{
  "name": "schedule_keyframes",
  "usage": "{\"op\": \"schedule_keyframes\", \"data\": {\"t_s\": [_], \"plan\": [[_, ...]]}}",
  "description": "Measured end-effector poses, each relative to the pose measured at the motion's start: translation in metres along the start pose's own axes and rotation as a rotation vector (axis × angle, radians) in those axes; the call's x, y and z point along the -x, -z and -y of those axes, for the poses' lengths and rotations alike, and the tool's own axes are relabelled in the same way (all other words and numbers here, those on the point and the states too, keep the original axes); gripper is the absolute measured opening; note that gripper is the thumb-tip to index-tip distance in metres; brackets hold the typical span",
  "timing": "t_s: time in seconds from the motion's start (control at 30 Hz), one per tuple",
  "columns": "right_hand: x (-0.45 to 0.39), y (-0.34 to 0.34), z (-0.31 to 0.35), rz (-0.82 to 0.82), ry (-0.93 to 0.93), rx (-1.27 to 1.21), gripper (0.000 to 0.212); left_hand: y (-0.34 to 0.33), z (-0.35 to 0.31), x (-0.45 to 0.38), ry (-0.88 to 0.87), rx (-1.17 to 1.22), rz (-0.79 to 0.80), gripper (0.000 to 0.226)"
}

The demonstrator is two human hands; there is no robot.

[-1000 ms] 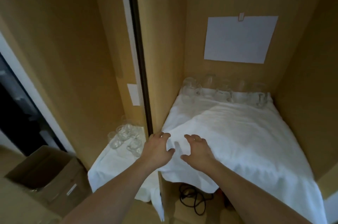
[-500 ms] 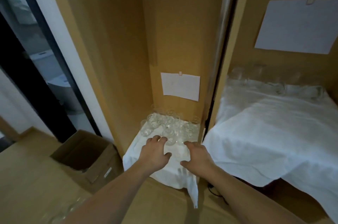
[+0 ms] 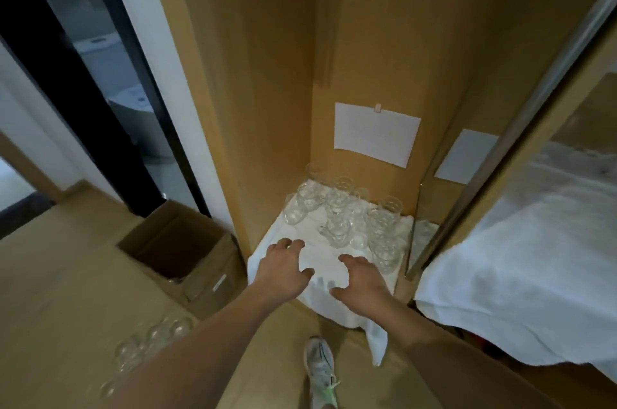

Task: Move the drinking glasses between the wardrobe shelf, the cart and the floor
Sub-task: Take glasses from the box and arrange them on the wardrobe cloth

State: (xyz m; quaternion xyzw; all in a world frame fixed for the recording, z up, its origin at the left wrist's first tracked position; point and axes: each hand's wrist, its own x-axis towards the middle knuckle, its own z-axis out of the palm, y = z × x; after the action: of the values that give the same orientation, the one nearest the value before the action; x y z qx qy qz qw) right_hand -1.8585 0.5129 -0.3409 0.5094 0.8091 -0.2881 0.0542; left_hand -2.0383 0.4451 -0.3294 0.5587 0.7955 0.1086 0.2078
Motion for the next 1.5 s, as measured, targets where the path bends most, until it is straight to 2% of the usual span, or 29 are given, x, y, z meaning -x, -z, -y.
{"op": "schedule_keyframes", "data": {"t_s": [0.27,0.47,0.83,1.07,1.27,1.4,1.5], "plan": [[-0.1,0.015,0.016,0.064,0.011,-0.093,0.079,0.019,0.036,-0.092,0.112,-0.01,0.047,0.067],[-0.169,0.027,0.009,0.096,-0.063,-0.126,0.073,0.025,0.041,-0.157,0.167,-0.001,0.107,0.068],[-0.231,0.008,0.007,0.188,-0.198,-0.269,0.072,0.014,0.049,-0.219,0.247,0.104,0.174,0.069],[-0.258,-0.018,0.004,0.161,-0.371,-0.426,0.071,-0.003,0.066,-0.254,0.334,0.362,0.032,0.065],[-0.298,-0.059,0.007,0.143,-0.58,-0.711,0.064,-0.029,0.093,-0.302,0.367,0.394,0.033,0.071],[-0.339,-0.097,0.002,0.067,-0.714,-1.021,0.061,-0.058,0.117,-0.334,0.376,0.4,0.014,0.067],[-0.369,-0.132,-0.003,-0.015,-0.825,-1.368,0.061,-0.088,0.136,-0.359,0.437,0.447,0.034,0.074]]}}
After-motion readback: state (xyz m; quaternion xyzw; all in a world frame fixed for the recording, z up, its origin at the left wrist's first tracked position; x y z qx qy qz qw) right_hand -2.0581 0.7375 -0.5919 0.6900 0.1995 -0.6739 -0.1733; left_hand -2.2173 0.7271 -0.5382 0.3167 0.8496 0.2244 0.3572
